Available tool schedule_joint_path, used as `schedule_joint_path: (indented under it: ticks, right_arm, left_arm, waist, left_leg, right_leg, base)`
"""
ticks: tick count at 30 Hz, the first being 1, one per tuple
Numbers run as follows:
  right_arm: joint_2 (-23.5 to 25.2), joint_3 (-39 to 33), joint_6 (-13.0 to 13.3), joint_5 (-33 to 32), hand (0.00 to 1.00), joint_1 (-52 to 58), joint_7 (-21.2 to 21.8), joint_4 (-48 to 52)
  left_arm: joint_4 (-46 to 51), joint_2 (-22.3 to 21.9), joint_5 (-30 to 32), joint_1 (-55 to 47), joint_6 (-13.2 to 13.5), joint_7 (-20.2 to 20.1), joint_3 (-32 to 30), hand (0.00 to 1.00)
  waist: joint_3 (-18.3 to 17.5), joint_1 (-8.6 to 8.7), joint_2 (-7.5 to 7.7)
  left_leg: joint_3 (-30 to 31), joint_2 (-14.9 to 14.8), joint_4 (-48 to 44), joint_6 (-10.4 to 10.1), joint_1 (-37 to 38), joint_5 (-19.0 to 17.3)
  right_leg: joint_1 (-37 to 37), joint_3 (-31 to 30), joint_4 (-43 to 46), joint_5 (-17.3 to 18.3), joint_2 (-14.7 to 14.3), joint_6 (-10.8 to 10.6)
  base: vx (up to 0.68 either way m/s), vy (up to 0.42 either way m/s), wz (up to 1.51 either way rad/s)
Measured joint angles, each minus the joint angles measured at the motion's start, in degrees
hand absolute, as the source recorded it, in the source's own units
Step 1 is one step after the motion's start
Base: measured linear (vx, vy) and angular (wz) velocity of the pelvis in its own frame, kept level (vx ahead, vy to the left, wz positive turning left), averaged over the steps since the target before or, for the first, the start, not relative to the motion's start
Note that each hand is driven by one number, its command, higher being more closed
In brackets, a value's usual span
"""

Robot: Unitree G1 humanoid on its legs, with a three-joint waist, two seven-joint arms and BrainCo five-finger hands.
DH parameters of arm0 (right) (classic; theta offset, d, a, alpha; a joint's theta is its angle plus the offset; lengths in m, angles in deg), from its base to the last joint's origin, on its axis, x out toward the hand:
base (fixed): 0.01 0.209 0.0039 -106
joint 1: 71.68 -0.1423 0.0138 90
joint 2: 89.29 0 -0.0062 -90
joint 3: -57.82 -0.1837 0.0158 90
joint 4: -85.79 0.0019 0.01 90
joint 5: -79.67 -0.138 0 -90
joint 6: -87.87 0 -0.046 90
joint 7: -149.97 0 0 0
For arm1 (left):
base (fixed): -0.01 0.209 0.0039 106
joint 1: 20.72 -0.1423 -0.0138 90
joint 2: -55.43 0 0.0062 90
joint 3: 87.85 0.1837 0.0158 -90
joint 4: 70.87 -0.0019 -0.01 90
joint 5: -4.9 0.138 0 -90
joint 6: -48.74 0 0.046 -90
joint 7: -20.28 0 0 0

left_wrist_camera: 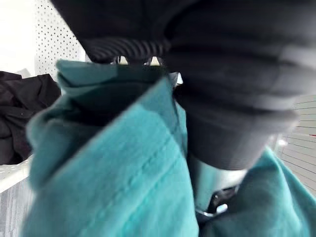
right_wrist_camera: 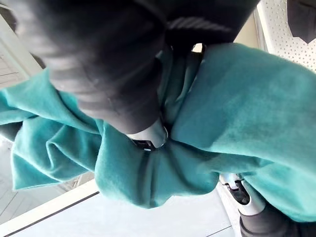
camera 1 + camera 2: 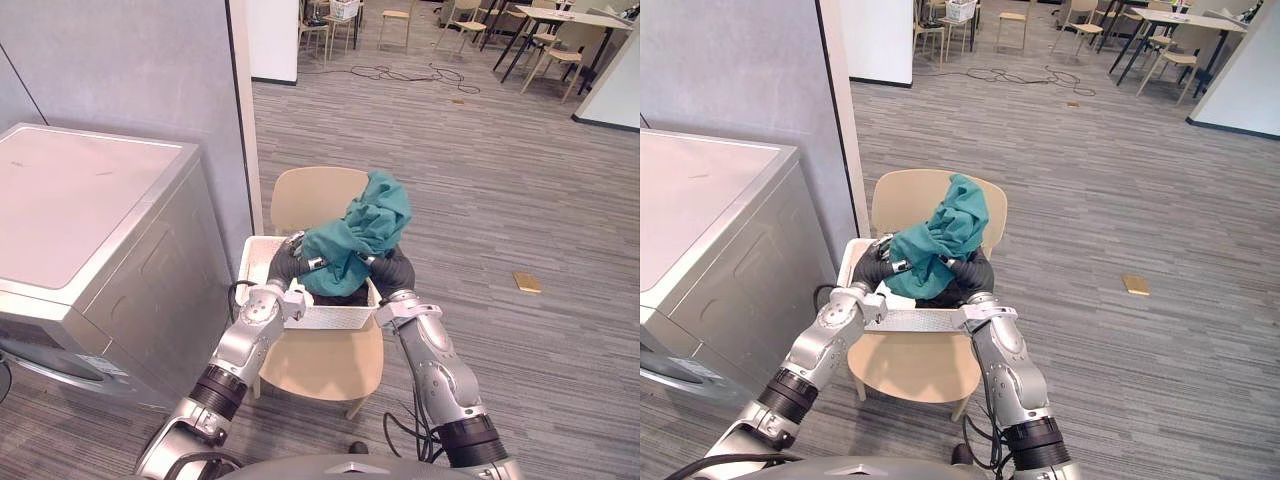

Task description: Pick up the laundry basket with both hands and put the clothes into the washing machine.

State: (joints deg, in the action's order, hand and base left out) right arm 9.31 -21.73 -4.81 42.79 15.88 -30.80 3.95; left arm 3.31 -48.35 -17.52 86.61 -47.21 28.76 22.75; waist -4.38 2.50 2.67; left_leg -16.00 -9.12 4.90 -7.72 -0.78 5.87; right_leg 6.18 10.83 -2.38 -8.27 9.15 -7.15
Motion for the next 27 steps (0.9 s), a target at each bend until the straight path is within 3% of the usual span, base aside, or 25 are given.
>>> schedule_joint_path:
  ticks: [10,18,19,27]
  right_arm:
    - [0.0,1.0,0.6,-1.8,1.00,-0.1,-1.2,0.0]
    - [-0.1,1.5,0.6,-1.7,1.00,-0.1,-1.9,0.0]
    - [-0.1,1.6,0.6,-1.5,0.00,-0.1,-1.9,0.0]
    - [0.0,3.0,0.5,-1.1,0.00,-0.1,-1.0,0.1]
  left_arm:
    - [-1.4,0.1,-0.7,1.0,0.0,0.0,2.1,1.00]
    - [-3.0,0.0,-2.9,1.0,0.8,0.0,2.4,1.00]
    - [-3.2,0.0,-3.6,1.0,0.9,0.1,2.0,1.00]
    - [-5.4,-1.5,-12.1,-4.4,1.3,2.1,-1.4,1.00]
  waist:
    - [-0.7,-0.22,1.48]
    - [-0.7,-0.31,1.50]
    - [-0.7,-0.36,1.50]
    - [-0.6,-0.57,1.91]
  left_leg:
    - [0.1,0.0,0.0,0.0,0.0,0.0]
    - [0.2,-0.1,0.0,0.0,0.0,0.0]
    - [0.2,-0.1,0.0,0.0,0.0,0.0]
    - [0.0,-0.2,0.0,0.0,0.8,0.0]
  right_leg:
    - [0.0,0.0,0.0,0.2,0.0,0.4]
    - [-0.1,0.1,0.0,0.0,0.0,0.1]
    - [-0.1,0.1,0.0,0.0,0.0,0.1]
    - [-0.3,-0.6,0.3,0.6,-0.2,-0.1]
  base:
    - [0.00,0.000,0.00]
    - [0.00,0.000,0.00]
    - [0.00,0.000,0.00]
    - [0.00,0.000,-0.03]
